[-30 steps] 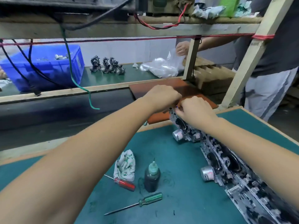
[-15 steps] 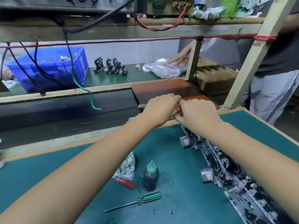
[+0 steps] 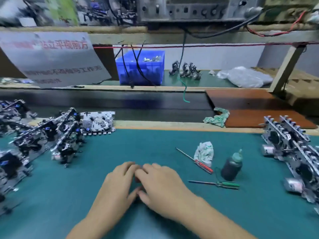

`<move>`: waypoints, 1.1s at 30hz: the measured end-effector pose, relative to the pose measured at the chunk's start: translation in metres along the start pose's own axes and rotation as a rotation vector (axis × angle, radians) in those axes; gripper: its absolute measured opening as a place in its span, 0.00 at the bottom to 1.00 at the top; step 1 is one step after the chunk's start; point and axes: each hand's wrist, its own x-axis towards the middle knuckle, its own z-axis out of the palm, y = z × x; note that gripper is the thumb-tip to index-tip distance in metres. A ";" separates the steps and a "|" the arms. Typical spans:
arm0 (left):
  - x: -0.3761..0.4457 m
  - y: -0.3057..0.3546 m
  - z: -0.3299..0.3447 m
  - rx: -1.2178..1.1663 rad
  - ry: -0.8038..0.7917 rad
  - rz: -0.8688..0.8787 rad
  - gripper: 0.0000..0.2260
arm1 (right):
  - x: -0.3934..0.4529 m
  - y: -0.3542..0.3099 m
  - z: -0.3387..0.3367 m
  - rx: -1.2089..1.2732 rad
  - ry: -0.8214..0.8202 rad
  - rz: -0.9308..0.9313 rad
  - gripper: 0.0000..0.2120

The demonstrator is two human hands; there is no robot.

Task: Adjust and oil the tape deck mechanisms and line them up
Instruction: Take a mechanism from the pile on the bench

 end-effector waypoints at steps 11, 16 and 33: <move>-0.037 -0.103 -0.056 0.142 0.306 -0.307 0.22 | 0.108 -0.081 0.036 0.046 0.152 -0.099 0.19; 0.016 -0.139 -0.087 0.266 0.345 -0.546 0.25 | 0.189 -0.082 0.021 -0.146 0.318 -0.185 0.24; 0.007 -0.046 -0.056 0.279 0.170 0.250 0.17 | 0.048 0.014 -0.010 -0.311 0.512 -0.348 0.05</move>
